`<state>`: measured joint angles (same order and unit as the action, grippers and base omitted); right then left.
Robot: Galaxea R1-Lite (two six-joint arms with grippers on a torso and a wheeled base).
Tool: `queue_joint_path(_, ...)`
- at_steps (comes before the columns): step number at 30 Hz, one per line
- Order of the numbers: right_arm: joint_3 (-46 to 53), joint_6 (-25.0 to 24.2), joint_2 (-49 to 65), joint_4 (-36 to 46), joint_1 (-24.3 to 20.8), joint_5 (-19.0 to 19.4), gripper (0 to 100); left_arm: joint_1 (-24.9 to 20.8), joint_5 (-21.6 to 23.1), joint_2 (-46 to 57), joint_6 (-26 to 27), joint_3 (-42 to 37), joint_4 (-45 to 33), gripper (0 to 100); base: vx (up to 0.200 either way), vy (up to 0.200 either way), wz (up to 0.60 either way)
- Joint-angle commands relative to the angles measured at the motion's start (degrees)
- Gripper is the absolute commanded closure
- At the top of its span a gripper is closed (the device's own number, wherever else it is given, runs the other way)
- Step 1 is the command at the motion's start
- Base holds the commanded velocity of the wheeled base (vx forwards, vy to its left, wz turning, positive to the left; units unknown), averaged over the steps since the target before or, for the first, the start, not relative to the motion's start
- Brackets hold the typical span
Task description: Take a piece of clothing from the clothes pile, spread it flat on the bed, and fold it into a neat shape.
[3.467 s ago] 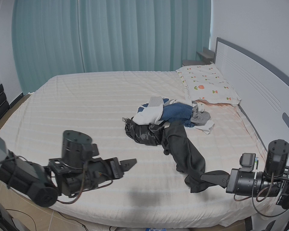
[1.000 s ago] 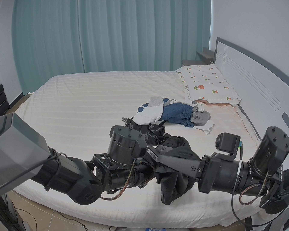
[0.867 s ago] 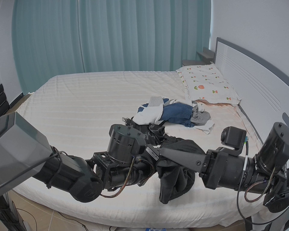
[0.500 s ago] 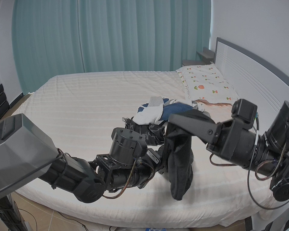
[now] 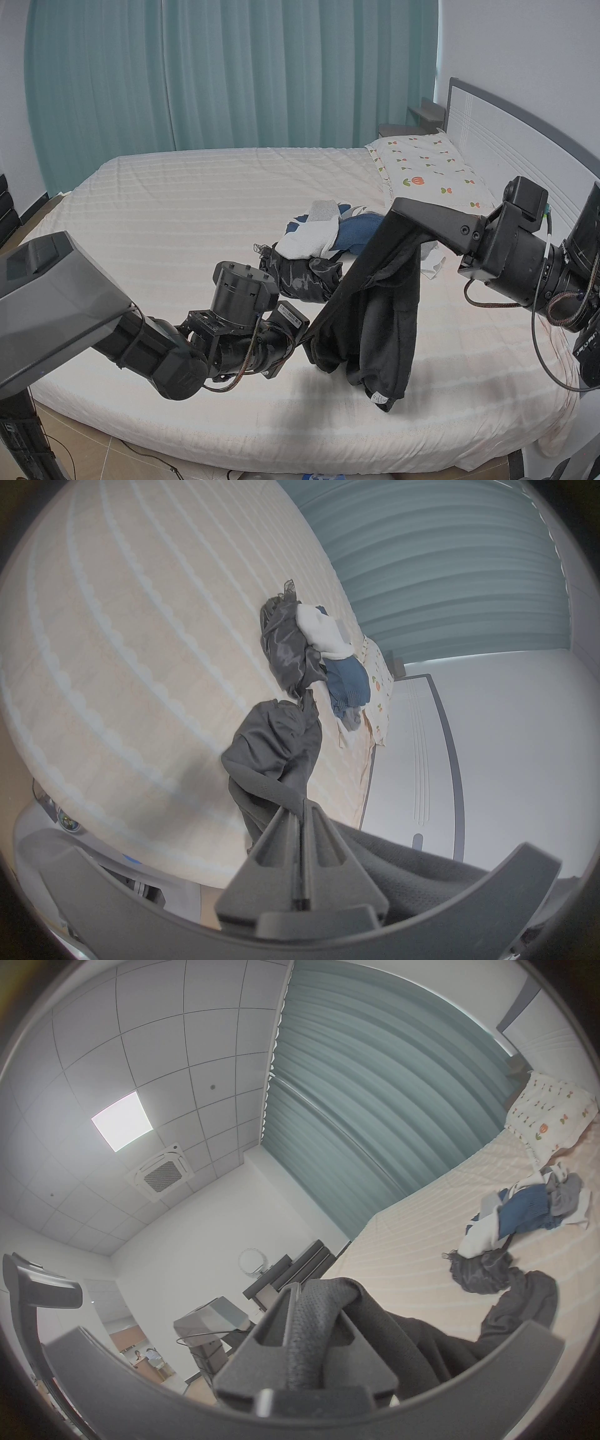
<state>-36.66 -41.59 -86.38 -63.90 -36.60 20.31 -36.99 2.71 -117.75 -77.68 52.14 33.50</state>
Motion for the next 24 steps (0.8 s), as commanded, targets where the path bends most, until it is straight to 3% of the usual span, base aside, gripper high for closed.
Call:
queue_joint_path(1, 2.5, -0.1, -1.9, -0.2, 9.0, 2.8, 100, 3.7, -0.4, 4.1, 1.8, -0.8, -0.5, 100, 0.0, 0.0, 0.0)
queue_joint_path(5, 2.0, 0.0, -6.2, -0.2, 15.2, 3.1, 100, 6.6, -0.8, 9.8, 5.3, -0.8, -1.7, 100, 0.0, 0.0, 0.0)
queue_joint_path(9, 0.7, 0.1, -12.0, -1.0, 18.1, 2.9, 100, 9.2, -0.9, 15.8, 10.1, 0.9, -5.1, 100, 0.0, 0.0, 0.0)
queue_joint_path(17, -11.6, 0.1, -14.7, 0.2, 18.3, 1.3, 100, 12.9, -5.1, 22.0, 15.8, 8.5, -9.3, 100, 0.0, 0.0, 0.0)
queue_joint_path(21, -20.6, 0.1, -10.4, 4.2, 18.4, 1.3, 100, 13.3, -5.7, 27.2, 19.6, 10.1, -9.5, 100, 0.0, 0.0, 0.0)
queue_joint_path(24, -21.2, 0.2, -7.8, 5.5, 18.0, 1.3, 100, 13.3, -5.8, 29.0, 21.0, 10.1, -9.5, 100, 0.0, 0.0, 0.0)
